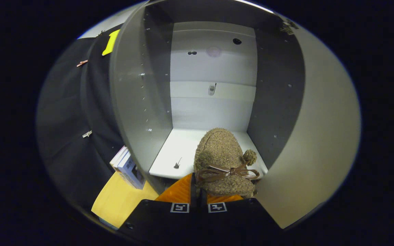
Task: Open the shoe cabinet door, grab the shoes and put them into the shoe cabinet, then close the shoe cabinet door.
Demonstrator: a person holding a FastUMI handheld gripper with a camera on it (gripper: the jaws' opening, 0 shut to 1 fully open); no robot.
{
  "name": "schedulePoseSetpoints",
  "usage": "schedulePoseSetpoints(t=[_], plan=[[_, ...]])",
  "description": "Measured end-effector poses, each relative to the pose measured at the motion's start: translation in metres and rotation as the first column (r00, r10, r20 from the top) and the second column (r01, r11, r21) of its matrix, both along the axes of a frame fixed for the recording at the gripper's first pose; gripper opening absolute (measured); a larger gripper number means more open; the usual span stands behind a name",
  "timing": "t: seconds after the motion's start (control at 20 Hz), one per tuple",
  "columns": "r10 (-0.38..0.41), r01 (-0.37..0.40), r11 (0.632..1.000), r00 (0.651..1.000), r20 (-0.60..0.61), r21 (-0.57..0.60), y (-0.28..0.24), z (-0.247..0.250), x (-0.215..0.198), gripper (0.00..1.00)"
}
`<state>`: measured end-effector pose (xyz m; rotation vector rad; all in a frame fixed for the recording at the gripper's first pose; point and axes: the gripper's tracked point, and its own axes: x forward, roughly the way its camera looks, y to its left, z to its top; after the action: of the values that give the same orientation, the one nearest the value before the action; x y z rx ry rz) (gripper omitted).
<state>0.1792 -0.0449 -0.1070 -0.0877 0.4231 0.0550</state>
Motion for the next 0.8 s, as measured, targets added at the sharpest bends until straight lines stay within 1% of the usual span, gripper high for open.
schedulePoseSetpoints(t=[0.2, 0.4, 0.5, 0.6, 0.8], plan=[[-0.039, 0.039, 0.999, 0.999, -0.016, 0.019, -0.003, 0.003, 0.076, 0.05], [-0.074, 0.077, 0.996, 0.994, -0.075, 0.043, -0.015, -0.026, 0.142, 0.05], [-0.095, 0.097, 0.995, 0.99, -0.106, 0.018, -0.022, -0.047, 0.163, 0.05], [-0.093, 0.095, 0.995, 0.986, -0.138, 0.012, -0.025, -0.066, 0.179, 0.05], [-0.094, 0.098, 0.995, 0.983, -0.156, 0.019, -0.026, -0.081, 0.2, 0.05]])
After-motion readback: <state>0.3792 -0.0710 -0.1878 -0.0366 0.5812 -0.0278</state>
